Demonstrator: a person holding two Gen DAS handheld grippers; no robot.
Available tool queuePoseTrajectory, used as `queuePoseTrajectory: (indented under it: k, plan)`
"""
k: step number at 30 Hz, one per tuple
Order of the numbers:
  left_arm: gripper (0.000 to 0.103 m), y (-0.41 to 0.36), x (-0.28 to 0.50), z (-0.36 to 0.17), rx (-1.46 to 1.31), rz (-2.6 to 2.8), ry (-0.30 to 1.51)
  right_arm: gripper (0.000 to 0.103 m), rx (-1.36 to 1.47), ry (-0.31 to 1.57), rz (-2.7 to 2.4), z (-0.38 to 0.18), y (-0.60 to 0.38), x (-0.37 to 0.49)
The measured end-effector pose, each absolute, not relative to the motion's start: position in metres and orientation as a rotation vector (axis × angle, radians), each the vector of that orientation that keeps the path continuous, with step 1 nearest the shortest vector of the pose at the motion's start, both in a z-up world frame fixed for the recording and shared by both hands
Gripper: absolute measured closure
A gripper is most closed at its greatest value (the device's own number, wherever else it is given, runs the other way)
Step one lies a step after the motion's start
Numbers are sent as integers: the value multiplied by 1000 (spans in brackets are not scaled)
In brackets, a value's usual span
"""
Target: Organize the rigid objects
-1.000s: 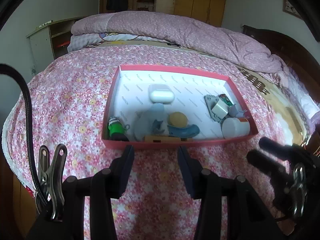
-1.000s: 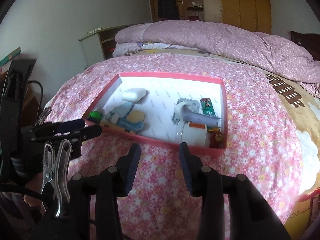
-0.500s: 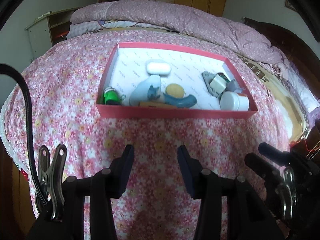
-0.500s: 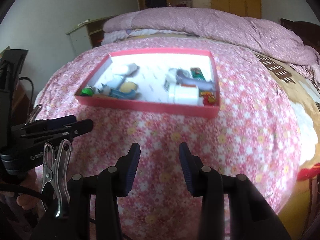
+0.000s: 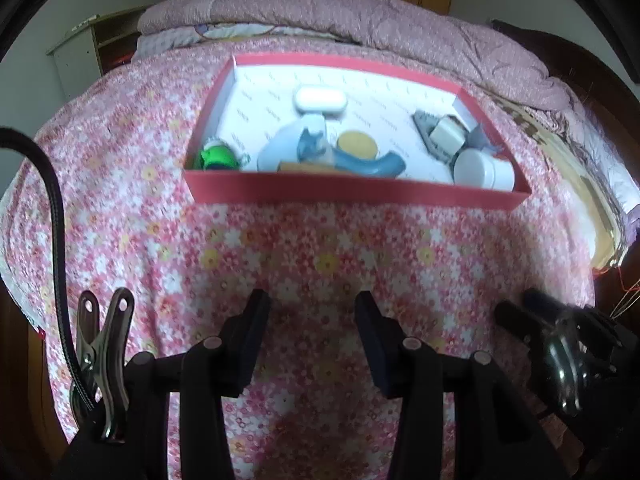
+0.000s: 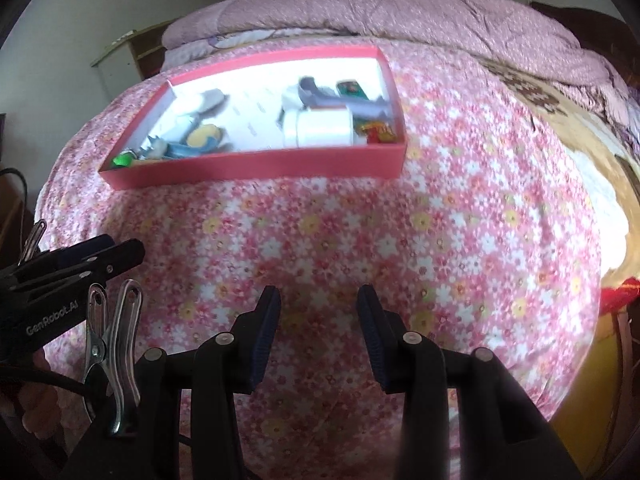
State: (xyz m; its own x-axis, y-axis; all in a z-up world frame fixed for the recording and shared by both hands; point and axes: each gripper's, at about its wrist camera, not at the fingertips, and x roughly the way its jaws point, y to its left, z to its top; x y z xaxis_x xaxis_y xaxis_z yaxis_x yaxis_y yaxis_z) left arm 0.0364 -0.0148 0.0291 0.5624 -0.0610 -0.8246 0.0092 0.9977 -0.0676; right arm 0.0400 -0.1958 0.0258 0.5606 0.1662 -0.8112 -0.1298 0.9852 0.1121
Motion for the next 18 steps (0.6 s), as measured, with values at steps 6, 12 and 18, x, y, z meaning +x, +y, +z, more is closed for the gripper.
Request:
queuePoseTrajectory:
  k: [6,12,18]
  plan:
    - [47,-21,35,25,-26,-46,964,59,36,949,171,24,-195,39]
    - [38,-27,36,24,-2,-50,962,53,26,937,177,23,-192,39]
    - [34,-31,36,22,14,-41,964,50,30,930,180,22,-192,39]
